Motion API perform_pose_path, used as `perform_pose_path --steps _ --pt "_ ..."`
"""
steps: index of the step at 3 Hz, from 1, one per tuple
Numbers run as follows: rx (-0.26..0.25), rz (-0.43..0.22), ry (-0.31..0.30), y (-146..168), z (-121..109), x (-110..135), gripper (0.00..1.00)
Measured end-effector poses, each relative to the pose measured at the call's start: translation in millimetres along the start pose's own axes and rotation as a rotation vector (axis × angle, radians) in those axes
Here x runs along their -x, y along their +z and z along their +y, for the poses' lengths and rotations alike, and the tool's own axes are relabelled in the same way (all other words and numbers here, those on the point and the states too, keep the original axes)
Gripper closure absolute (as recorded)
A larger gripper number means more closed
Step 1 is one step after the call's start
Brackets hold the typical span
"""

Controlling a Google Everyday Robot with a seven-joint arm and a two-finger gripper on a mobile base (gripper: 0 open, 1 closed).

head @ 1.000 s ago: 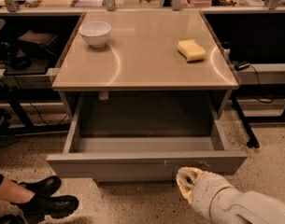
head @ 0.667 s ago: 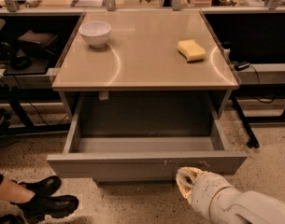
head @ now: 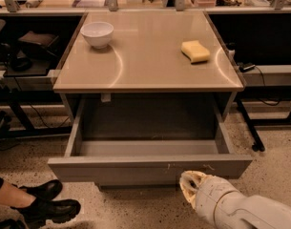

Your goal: Open top drawer

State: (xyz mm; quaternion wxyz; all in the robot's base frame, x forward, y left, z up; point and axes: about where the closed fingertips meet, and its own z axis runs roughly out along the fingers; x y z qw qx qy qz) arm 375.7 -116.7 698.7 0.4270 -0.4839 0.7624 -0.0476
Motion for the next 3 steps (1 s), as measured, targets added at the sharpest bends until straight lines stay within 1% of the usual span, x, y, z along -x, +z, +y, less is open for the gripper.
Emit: perform_pose_path --steps 2,3 --pt "0.0 0.0 0.0 0.0 0.0 0.0 0.11" --pt "0.0 0.0 0.0 0.0 0.0 0.0 0.0"
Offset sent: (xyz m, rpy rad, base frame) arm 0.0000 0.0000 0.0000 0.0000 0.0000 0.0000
